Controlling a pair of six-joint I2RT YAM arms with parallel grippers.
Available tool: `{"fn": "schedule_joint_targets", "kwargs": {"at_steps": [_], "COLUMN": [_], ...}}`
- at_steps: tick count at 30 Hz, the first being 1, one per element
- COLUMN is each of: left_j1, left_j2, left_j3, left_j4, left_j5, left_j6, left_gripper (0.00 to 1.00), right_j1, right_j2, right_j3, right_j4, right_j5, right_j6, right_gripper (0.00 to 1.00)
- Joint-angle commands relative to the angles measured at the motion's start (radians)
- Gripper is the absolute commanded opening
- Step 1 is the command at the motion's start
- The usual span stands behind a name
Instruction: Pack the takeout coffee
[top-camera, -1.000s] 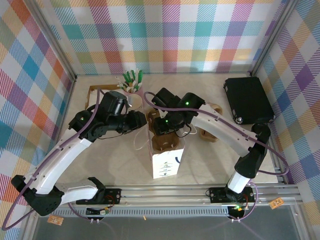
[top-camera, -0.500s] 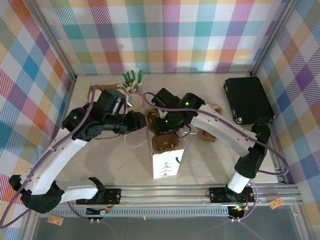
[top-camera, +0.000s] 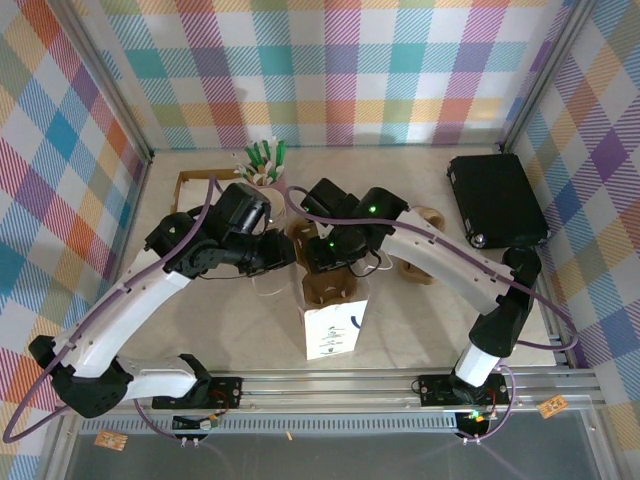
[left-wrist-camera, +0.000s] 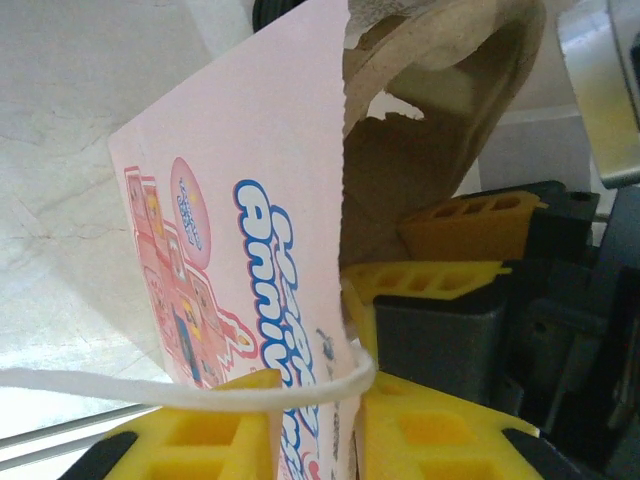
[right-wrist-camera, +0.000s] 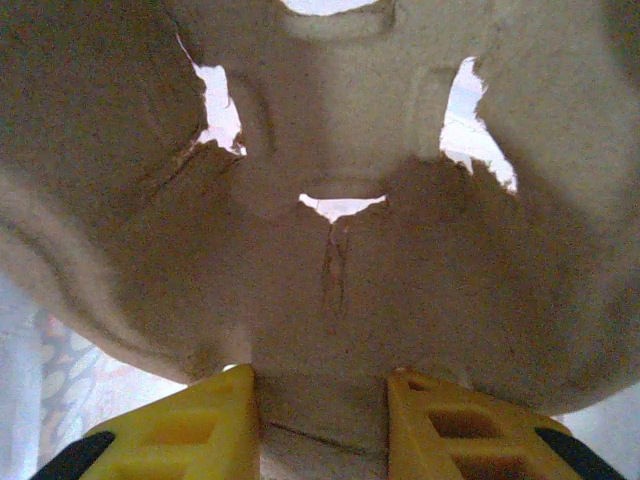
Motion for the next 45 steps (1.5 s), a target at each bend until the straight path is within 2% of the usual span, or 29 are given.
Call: {"fn": "schedule_joint_targets", "kwargs": {"at_steps": [1, 5, 14, 22, 35, 40, 45], "left_j1": [-0.018, -0.035, -0.059, -0.085, -0.121, -0.121, -0.121], "left_j2": [0.006, 0.016, 0.019, 0.026, 0.048, 0.049, 0.050], "left_j3": [-0.021, -0.026, -0.016, -0.008, 0.007, 0.000, -0.005], "left_j4": [0.004, 0.004, 0.031, 0.062, 0.086, 0.107, 0.109], "left_j5": [-0.020, -0.038, -0.089, -0.134, -0.168, -0.165, -0.176], "left_j6": [-0.017, -0.024, -0.058, -0.080, -0.093, -0.104, -0.104], "left_gripper": [0.22, 0.20, 0.00, 0.00, 0.00, 0.00, 0.00], "right_j1": [0.013, 0.014, 0.020, 0.028, 0.030, 0.039, 0.039], "right_j2": [-0.021, -0.025, -0.023, 0.002, 0.125, 0.143, 0.156], "right_j3": [-0.021, -0.040, -0.057, -0.030, 0.315, 0.333, 0.353], "right_j4": [-0.013, -0.001, -0.001, -0.035, -0.225, -0.255, -0.265], "right_j5": [-0.010, -0.007, -0.004, 0.012, 0.035, 0.072, 0.005], "right_j6": [0.028, 0.031, 0.026, 0.007, -0.040, -0.076, -0.052], "right_gripper": [0.33, 0.33, 0.33, 0.33, 0.33, 0.33, 0.33]}}
